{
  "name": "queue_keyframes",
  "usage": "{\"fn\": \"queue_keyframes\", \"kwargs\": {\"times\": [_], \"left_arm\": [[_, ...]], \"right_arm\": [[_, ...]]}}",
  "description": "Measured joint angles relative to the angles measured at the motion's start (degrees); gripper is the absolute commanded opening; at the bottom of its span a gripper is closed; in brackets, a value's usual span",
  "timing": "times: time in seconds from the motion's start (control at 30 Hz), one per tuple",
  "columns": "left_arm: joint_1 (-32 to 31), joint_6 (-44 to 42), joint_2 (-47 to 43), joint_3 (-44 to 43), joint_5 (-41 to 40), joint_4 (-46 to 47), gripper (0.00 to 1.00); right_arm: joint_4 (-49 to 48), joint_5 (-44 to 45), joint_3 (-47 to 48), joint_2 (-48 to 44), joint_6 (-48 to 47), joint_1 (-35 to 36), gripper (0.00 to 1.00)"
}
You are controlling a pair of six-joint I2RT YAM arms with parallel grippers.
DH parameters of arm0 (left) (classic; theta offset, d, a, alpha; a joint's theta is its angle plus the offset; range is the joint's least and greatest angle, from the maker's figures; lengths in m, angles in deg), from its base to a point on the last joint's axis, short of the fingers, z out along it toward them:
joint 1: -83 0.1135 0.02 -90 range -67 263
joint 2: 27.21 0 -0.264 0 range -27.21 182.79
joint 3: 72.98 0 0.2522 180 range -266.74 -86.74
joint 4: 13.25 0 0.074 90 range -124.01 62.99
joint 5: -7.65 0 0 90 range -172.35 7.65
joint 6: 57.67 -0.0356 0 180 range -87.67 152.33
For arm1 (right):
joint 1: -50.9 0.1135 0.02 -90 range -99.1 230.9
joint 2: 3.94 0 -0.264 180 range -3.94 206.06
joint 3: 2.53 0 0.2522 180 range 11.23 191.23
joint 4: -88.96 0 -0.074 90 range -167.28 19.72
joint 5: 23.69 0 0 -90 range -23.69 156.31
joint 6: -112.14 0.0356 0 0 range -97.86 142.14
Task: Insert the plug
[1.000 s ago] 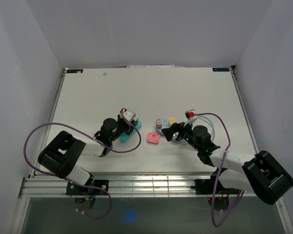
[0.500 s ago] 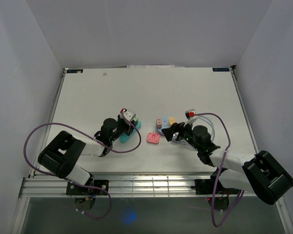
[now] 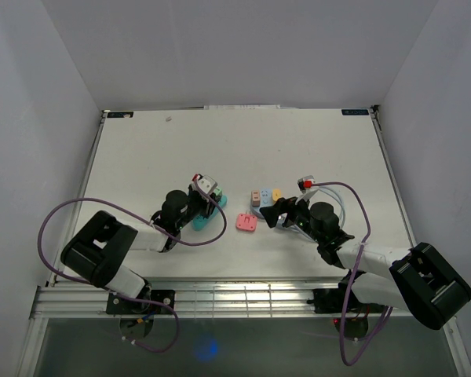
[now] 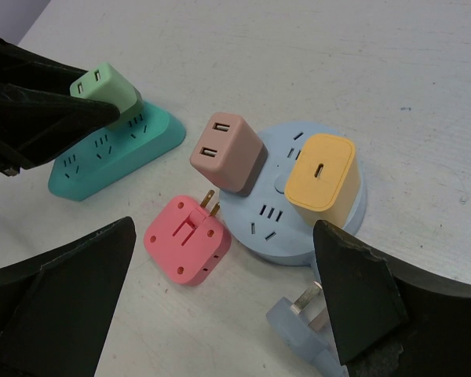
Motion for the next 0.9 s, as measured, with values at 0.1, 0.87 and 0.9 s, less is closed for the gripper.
{"fn": "queue_keyframes", "kwargs": {"times": [0.1,0.87,0.9], "left_arm": [[0.1,0.6,0.0,0.0,0.2,-0.1,0.00],[-13.9,3.0,4.1,-4.7,-3.9,-1.2,0.00],[-13.9,3.2,4.2,-4.8,-4.1,-1.2,0.00]], "right_arm": [[0.0,0.0,0.0,0.0,0.0,0.0,1.00],[0.0,-0.2,0.0,0.0,0.0,-0.1,1.00],[0.0,-0.2,0.0,0.0,0.0,-0.1,1.00]]}}
